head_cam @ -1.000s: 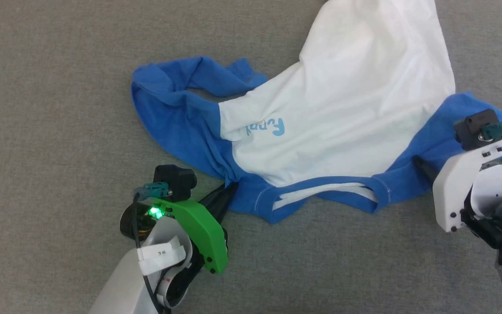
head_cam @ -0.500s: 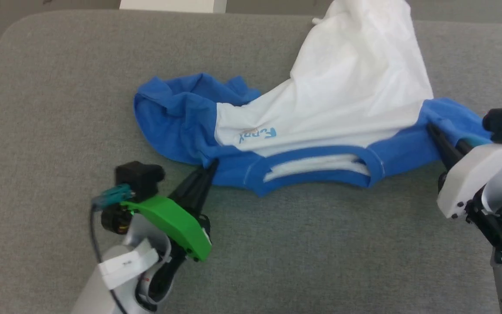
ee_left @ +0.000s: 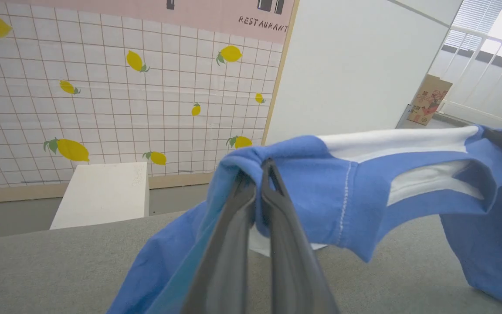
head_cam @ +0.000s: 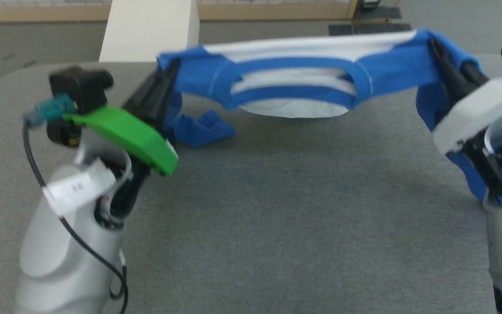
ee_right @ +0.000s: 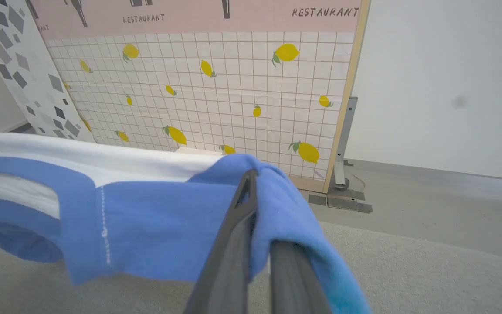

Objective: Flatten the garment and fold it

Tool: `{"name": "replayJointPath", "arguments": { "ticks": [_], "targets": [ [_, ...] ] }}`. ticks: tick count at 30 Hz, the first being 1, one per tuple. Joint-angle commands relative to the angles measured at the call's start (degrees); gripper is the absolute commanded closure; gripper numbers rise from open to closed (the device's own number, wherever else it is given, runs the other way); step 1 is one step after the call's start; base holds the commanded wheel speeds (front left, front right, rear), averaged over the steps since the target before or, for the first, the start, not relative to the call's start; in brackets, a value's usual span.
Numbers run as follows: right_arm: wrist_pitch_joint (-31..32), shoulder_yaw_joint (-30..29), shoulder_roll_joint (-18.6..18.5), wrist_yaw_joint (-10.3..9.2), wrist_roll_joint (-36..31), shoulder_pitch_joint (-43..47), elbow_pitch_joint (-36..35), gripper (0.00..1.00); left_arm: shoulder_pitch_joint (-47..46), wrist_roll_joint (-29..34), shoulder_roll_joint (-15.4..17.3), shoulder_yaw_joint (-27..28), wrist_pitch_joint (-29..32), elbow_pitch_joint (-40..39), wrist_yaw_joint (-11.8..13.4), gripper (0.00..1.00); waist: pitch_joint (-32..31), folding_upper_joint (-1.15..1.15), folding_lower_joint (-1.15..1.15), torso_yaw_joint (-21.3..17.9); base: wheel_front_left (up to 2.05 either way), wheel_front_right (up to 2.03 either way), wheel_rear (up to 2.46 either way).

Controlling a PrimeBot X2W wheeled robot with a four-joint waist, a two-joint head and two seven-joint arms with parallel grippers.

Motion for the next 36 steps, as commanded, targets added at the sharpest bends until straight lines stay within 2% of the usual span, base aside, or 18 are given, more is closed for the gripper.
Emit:
{"name": "replayJointPath", "arguments": {
  "ticks": [1, 7, 13, 19, 27, 36],
  "targets": [
    [0.2, 0.1, -0.1, -0.11, -0.5, -2.4, 0.9, 1.00, -2.9, 0.4, 0.5, 0.7, 0.6, 0.8, 0.6, 1.00, -3.0, 0.00, -0.01, -2.4, 0.00, 0.00, 0.00],
    [1.4, 0.4, -0.1, -0.11, -1.2, -12.5, 6.4, 1.00, -13.7, 2.1, 1.5, 2.0, 3.1, 5.1, 2.8, 1.00, -5.2, 0.00, -0.01, -3.7, 0.00, 0.00, 0.00],
    [1.2, -0.5, 0.0, -0.11, -3.4, -22.3, 12.9, 1.00, -24.3, 2.4, 0.2, 2.5, 4.9, 9.0, 4.7, 1.00, -6.0, 0.00, -0.01, -3.8, 0.00, 0.00, 0.00],
    [1.0, 0.4, 1.1, -0.11, -5.5, -29.4, 19.6, 1.00, -32.3, 4.5, 0.6, 2.1, 6.8, 14.6, 6.6, 1.00, -5.8, 0.00, -0.01, -4.4, 0.00, 0.00, 0.00],
    [-0.2, 0.7, 3.0, -0.11, -9.6, -37.7, 28.1, 1.00, -40.2, 6.1, 0.8, 2.3, 7.5, 21.0, 9.0, 1.00, -1.4, 0.00, -0.01, -5.3, 0.00, 0.00, 0.00],
    [-6.2, -2.9, 4.6, -0.11, -16.6, -48.5, 34.2, 1.00, -49.3, 7.8, -0.1, 3.1, 1.9, 24.7, 11.0, 1.00, 8.4, 0.00, -0.01, -5.7, 0.00, 0.00, 0.00]
  ]
}}
